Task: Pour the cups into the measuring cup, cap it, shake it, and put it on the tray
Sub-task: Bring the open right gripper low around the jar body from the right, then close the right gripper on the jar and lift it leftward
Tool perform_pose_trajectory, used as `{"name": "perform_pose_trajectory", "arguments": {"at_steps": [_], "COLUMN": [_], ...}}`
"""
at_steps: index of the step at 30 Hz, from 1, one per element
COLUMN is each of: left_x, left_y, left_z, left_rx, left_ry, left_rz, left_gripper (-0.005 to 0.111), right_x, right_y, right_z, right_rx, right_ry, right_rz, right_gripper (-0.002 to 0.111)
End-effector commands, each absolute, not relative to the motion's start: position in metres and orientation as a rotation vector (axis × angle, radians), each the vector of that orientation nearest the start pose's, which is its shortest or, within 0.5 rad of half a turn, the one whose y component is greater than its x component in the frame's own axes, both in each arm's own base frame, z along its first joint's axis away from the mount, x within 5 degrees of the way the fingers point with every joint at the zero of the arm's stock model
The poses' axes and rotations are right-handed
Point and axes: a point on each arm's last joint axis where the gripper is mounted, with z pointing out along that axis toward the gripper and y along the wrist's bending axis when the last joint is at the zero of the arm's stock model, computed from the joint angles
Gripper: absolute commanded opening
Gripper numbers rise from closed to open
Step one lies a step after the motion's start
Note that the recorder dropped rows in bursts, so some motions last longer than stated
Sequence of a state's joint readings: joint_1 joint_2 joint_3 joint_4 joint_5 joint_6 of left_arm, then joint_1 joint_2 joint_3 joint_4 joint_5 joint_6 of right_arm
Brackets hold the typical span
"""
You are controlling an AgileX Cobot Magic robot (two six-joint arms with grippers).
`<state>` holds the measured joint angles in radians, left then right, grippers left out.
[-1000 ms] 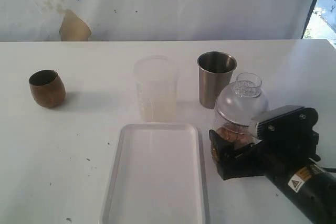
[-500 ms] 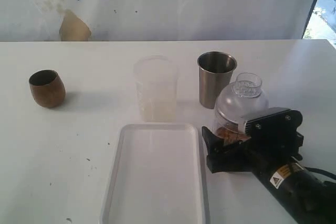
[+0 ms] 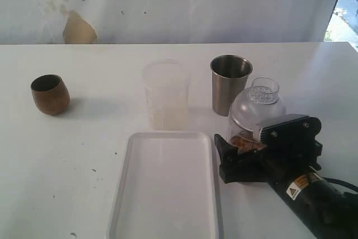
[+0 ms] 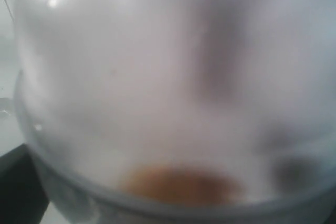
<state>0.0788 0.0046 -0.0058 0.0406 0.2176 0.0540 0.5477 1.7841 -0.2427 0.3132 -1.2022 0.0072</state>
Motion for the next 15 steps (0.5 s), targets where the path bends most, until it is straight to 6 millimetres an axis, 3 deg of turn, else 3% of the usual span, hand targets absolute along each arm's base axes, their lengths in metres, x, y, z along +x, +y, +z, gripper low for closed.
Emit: {"name": "perform_pose_trajectory", "arguments": {"at_steps": [1, 11, 13, 15], "left_x": [0.056, 0.056, 0.056, 0.056], "left_y": [0.005, 0.005, 0.005, 0.005], "left_z": [0.194, 0.194, 0.194, 0.194], "left_rx": [0.002, 0.002, 0.002, 0.002], "left_ry": [1.696, 1.696, 1.696, 1.696], "left_rz": [0.128, 0.128, 0.128, 0.128], "left_gripper": [0.001, 0.001, 0.001, 0.001], "right_x": [0.219, 0.228, 0.228, 0.229], "right_y": [0.103, 0.108, 0.107, 0.107], "right_z": [0.126, 0.122, 0.122, 0.123], "right_rx": [-0.176, -0.171, -0.178, -0.198], "right_ry": [1.782, 1.862, 1.861, 1.853], "right_rz": [0.216, 0.208, 0.188, 0.172], "right_gripper": [0.105, 0.102, 0.092, 0.075]}}
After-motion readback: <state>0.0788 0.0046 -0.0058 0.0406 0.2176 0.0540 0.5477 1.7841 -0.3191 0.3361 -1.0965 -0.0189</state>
